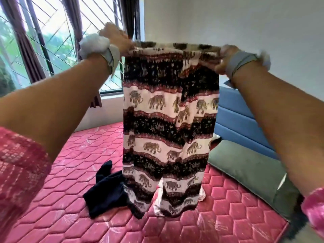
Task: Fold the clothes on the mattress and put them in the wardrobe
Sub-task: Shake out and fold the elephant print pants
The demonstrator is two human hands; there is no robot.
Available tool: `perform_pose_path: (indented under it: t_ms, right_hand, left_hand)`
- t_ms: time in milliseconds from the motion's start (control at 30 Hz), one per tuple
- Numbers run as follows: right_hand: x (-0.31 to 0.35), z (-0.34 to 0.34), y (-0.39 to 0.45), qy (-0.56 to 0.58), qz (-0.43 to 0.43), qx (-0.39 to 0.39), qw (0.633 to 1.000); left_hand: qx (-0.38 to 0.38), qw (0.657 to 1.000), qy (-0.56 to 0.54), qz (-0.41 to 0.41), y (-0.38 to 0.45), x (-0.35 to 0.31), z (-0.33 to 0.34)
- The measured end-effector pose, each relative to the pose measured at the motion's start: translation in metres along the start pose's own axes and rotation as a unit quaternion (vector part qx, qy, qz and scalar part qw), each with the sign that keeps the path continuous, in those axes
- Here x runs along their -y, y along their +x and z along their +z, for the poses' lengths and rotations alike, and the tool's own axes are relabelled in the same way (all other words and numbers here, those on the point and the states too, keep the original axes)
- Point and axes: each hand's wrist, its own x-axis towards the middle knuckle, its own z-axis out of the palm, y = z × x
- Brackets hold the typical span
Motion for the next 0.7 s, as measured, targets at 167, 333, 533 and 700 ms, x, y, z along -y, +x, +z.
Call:
perform_pose_path:
  t_ms: [167,333,533,700]
  right_hand:
    - [-0.026,-0.004,0.008,-0.139,0.046,0.014,0.989]
    - [-0.046,-0.013,0.007,-0.154,0.062,-0.003,0.986]
    - [-0.069,-0.021,0.035,-0.28,-0.024,-0.005,0.96]
    - [-0.083,-0.022,0.031,-0.338,-0.049,-0.066,0.937]
  left_hand:
    - [0.118,0.99,0.077,-0.032,-0.016,0.037,0.012]
    - [0.204,0.978,0.045,-0.004,-0.021,0.064,0.006]
    - [0.315,0.925,0.142,0.156,-0.027,0.075,0.008]
    - [0.382,0.836,0.316,0.235,-0.038,0.086,0.022]
